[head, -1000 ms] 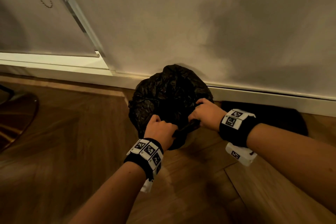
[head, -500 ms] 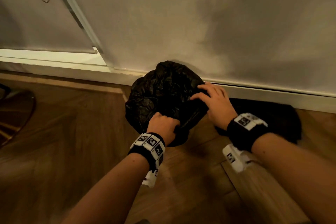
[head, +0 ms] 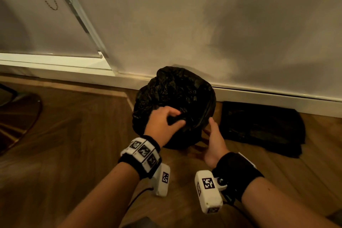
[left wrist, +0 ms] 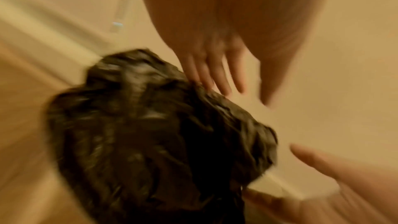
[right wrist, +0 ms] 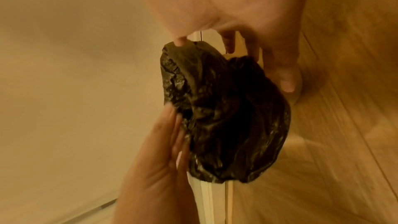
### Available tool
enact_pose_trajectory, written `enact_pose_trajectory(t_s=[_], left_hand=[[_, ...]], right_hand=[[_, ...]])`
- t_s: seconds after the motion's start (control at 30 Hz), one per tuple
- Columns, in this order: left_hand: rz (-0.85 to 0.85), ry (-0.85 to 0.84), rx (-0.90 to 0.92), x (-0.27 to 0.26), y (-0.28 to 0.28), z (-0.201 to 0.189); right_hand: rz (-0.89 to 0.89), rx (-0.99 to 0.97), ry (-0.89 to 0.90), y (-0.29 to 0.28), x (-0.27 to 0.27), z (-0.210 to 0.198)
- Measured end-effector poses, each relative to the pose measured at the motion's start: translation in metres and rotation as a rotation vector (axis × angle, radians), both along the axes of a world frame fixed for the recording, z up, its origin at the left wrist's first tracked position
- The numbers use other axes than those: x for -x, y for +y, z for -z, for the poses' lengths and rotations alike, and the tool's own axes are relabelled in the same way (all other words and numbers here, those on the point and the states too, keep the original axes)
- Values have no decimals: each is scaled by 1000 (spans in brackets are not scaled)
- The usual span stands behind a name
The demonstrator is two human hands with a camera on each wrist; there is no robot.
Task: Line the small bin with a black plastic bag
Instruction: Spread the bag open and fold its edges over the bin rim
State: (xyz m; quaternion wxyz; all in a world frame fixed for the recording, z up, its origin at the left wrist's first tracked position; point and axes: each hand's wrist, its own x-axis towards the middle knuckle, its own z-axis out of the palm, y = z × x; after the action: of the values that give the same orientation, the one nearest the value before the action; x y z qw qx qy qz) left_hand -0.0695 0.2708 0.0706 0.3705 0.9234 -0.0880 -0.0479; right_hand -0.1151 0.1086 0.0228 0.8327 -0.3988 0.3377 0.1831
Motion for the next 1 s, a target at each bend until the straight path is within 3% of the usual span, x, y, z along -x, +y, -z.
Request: enact_pose_trajectory(t_s=[0.07,0.13,0.23,0.3,0.47,0.57,0.77,1.0], left_hand=[[-281,37,98,7,18,2],[-495,386,266,13,21,16],[-595,955,661,22,14,39],[-568,1153,948,24,9,46],[-553,1083,1271,25,5,50],[-595,970,1280,20,4,51],[-702,863,1371,10,4,51],[-657,890,1387,-1,-4,55]], right_hand=[[4,-78,-34,8,-2,-7],[14,-128,-43,14,-7,-14],[48,-177,-50,18,-10,-12],[73,-198,-43,18,-10,-4],[105,-229,-83,14,-4,3],[91,-226,-92,9,-3,2],[113,-426,-4,-3,-8,13],[25,-482,-11,4,-15,19]])
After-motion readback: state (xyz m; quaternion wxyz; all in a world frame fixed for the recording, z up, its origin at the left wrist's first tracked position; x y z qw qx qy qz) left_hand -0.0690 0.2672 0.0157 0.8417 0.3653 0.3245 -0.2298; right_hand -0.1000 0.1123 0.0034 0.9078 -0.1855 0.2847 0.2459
